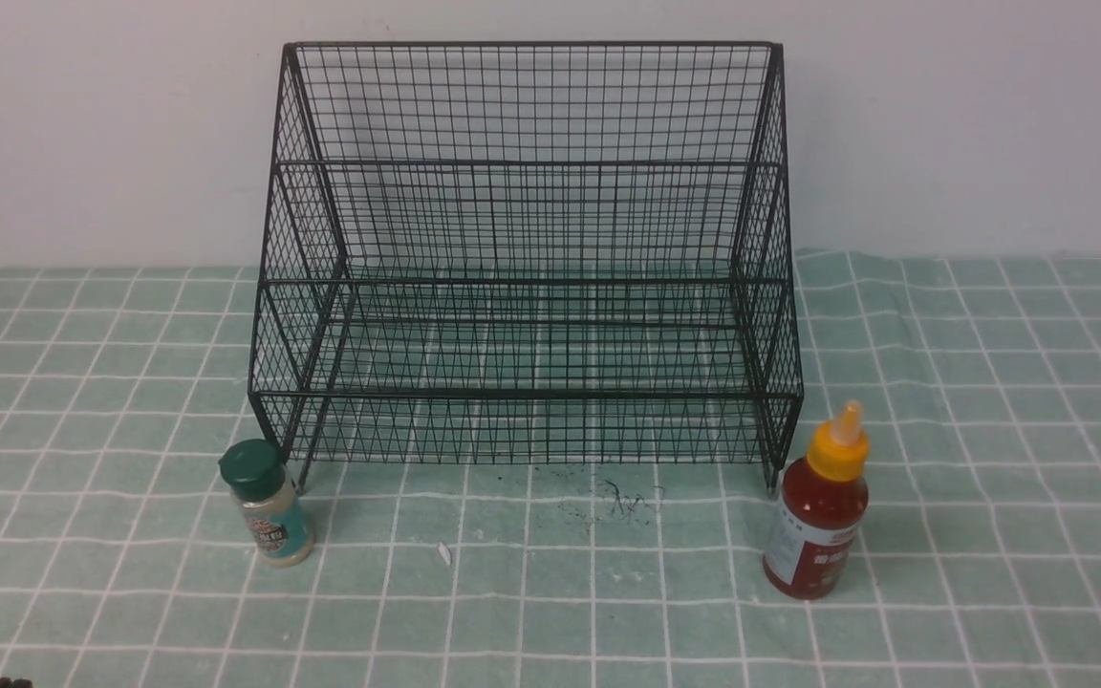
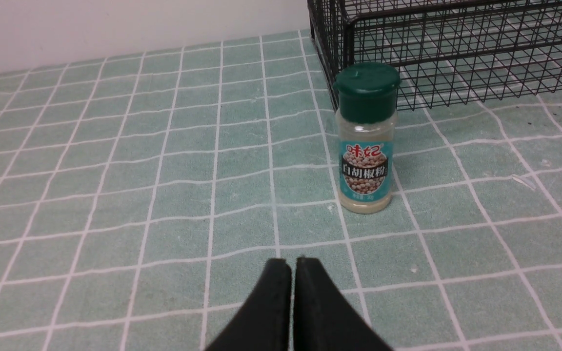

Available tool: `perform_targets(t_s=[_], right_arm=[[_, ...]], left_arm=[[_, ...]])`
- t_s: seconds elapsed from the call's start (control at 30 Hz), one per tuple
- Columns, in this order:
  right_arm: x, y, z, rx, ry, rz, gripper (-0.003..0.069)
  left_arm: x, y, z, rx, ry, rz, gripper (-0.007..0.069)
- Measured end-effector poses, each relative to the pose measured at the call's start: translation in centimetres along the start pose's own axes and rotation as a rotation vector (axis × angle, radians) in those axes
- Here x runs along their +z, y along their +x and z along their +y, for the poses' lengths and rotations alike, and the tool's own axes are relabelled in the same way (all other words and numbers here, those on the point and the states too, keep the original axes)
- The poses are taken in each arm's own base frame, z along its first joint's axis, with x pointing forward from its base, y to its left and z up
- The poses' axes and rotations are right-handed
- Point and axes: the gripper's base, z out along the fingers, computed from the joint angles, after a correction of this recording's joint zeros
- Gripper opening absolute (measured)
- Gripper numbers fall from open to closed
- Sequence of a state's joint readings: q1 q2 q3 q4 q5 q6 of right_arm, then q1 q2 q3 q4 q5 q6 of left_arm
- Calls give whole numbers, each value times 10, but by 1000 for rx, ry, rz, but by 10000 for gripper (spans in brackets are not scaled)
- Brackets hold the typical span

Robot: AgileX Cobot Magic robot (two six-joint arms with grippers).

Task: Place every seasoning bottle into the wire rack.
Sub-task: Use the right arm to grab the condiment bottle closest to it

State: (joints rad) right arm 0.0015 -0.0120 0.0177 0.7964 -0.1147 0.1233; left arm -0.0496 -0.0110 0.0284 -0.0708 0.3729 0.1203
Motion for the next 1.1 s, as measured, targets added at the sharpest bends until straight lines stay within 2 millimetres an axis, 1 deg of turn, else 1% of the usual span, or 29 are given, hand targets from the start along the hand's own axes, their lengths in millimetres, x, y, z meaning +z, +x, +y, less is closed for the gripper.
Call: perform_targets(t_s=[0.07, 0.1, 0.13, 0.17, 0.2, 0.23, 0.27, 0.33, 0.37, 0.4, 0.43, 0.5, 0.53, 0.57, 0.6, 0.63, 0.67, 0.7, 0.73, 0.77, 0.87, 0.93, 0.97, 1.0, 1.03, 1.07, 1.1], right_arm=[[0, -8, 15, -5, -45, 20, -15], [0, -16, 33, -45, -95, 49, -15], [0, -18, 36, -54, -105, 54, -15], [0, -26, 53, -107, -141, 88, -15], [6, -37, 82, -208, -169, 191, -15], [7, -36, 81, -219, -161, 198, -15], [18, -43, 104, -338, -151, 342, -15], [38, -43, 119, -436, -97, 528, -15], [49, -41, 123, -486, -60, 636, -15], [54, -40, 125, -496, -46, 679, -15], [69, -37, 126, -554, 1, 799, -15], [97, -30, 126, -628, 69, 977, -15], [109, -27, 125, -658, 91, 1037, -15], [112, -27, 124, -666, 96, 1048, -15], [132, -20, 121, -688, 124, 1130, -12], [137, -18, 121, -694, 127, 1148, -11], [157, -12, 122, -720, 124, 1213, -8], [164, -7, 121, -724, 128, 1243, -6], [166, -7, 123, -729, 122, 1245, -5], [178, 3, 124, -749, 110, 1292, 0], [188, 22, 133, -811, 56, 1348, 13], [191, 38, 139, -842, 30, 1386, 31], [191, 47, 143, -848, 19, 1391, 52], [192, 49, 143, -848, 18, 1390, 62], [193, 62, 148, -853, 2, 1385, 107], [193, 68, 149, -863, -6, 1384, 137], [193, 70, 150, -865, -11, 1382, 154]], left_arm=[[0, 0, 0, 0, 0, 0, -6], [0, 0, 0, 0, 0, 0, -6], [0, 0, 0, 0, 0, 0, -6], [0, 0, 0, 0, 0, 0, -6], [0, 0, 0, 0, 0, 0, -6], [0, 0, 0, 0, 0, 0, -6], [0, 0, 0, 0, 0, 0, -6], [0, 0, 0, 0, 0, 1, -6], [0, 0, 0, 0, 0, 1, -6], [0, 0, 0, 0, 0, 1, -6], [0, 0, 0, 0, 0, 1, -6], [0, 0, 0, 0, 0, 1, -6], [0, 0, 0, 0, 0, 1, -6], [0, 0, 0, 0, 0, 1, -6], [0, 0, 0, 0, 0, 1, -6], [0, 0, 0, 0, 0, 1, -6], [0, 0, 0, 0, 0, 1, -6], [0, 0, 0, 0, 0, 1, -6], [0, 0, 0, 0, 0, 1, -6], [0, 0, 0, 0, 0, 1, -6], [0, 0, 0, 0, 0, 1, -6], [0, 0, 0, 0, 0, 1, -6], [0, 0, 0, 0, 0, 1, -6], [0, 0, 0, 0, 0, 1, -6], [0, 0, 0, 0, 0, 1, -6], [0, 0, 0, 0, 0, 1, -6], [0, 0, 0, 0, 0, 1, -6]])
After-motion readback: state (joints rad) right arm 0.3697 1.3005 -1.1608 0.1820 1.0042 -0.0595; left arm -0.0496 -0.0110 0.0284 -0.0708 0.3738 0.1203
